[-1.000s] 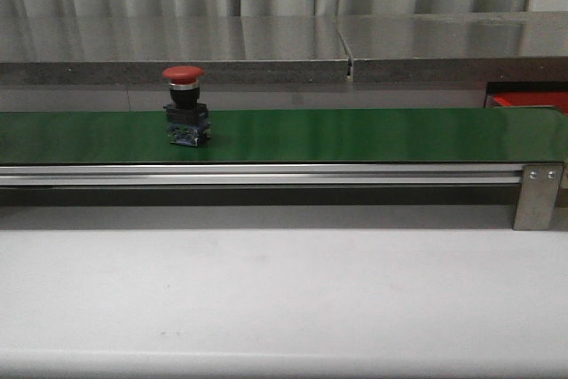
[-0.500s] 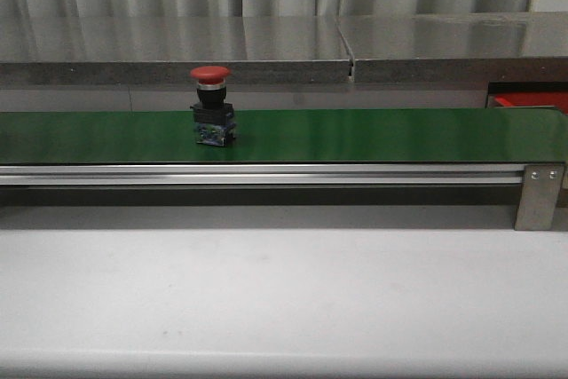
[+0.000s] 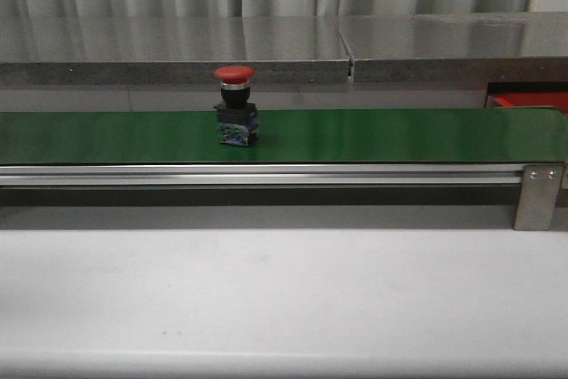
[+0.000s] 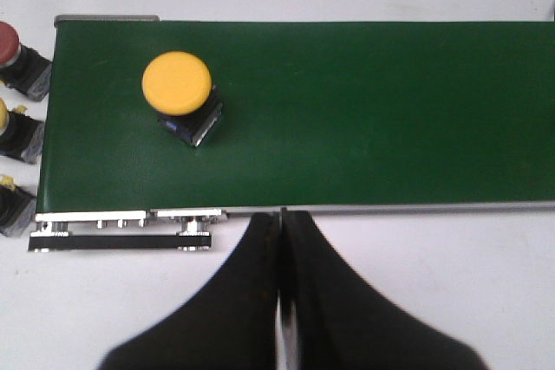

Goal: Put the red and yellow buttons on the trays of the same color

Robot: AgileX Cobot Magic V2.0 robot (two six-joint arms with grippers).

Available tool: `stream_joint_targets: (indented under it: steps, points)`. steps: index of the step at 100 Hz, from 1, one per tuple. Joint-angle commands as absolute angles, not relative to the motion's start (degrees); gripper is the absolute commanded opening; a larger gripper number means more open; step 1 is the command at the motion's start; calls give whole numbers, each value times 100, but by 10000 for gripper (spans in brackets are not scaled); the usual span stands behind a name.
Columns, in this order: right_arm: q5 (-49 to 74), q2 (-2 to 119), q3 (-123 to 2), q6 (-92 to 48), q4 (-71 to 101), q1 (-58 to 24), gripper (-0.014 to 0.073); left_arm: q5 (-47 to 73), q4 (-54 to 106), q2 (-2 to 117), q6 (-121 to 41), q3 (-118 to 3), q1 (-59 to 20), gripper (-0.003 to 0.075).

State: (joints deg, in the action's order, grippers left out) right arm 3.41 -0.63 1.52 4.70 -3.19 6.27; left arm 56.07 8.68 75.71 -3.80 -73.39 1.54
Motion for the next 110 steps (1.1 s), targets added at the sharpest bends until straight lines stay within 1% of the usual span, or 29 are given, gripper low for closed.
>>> stream_joint_targets:
  steps: [1,29,62,96,110]
  points:
    - [-87,-133,24,450,-380,666,-74,5273,965,6965,-377,-7126,118,-20]
    - [-87,-133,24,450,-380,666,-74,5137,965,5437,-377,-5913,118,-20]
    - [-189,-133,24,445,-386,664,-74,5132,965,3692,-377,-5106,118,-20]
    - [-237,-133,-57,445,-386,656,-74,5147,953,2433,-377,-4317,118,-20]
    - [98,-121,-363,445,-386,656,-74,5102,920,2142,-377,-4151,118,-20]
